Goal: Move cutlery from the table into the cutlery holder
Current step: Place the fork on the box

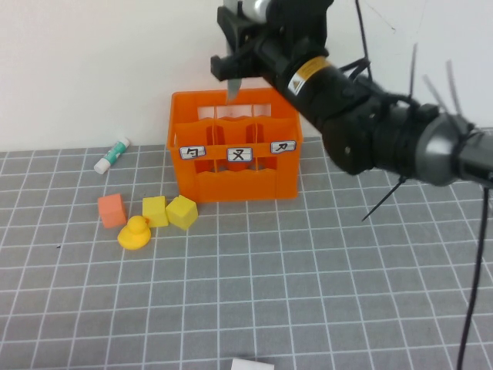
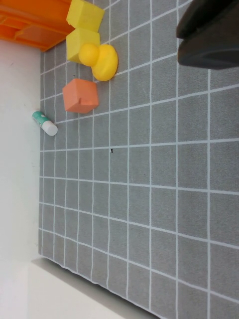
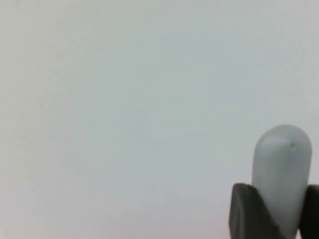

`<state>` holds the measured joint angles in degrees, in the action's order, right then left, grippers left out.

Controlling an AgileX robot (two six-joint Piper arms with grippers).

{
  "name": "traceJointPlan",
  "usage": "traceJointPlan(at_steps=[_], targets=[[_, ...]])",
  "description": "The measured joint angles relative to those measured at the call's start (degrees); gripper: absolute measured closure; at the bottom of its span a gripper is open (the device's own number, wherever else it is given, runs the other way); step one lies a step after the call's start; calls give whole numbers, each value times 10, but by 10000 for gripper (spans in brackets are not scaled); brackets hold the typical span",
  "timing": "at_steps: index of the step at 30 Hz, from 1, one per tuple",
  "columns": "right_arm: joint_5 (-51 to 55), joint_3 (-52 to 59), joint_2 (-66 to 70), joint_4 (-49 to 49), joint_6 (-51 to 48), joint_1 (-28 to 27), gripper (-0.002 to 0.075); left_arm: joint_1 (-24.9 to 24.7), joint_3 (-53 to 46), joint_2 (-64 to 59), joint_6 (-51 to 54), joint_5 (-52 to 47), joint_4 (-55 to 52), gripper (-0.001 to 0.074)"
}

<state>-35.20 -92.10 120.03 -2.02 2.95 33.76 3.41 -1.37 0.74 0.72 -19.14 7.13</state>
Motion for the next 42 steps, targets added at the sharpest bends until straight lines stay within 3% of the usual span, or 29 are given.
traceJointPlan(at_steps=[25, 42], targets=[[-30, 0, 70, -54, 34, -14, 523, 0, 0, 0, 0, 0, 0, 736], [48, 0, 34, -126, 79, -14, 469, 0, 0, 0, 0, 0, 0, 736]])
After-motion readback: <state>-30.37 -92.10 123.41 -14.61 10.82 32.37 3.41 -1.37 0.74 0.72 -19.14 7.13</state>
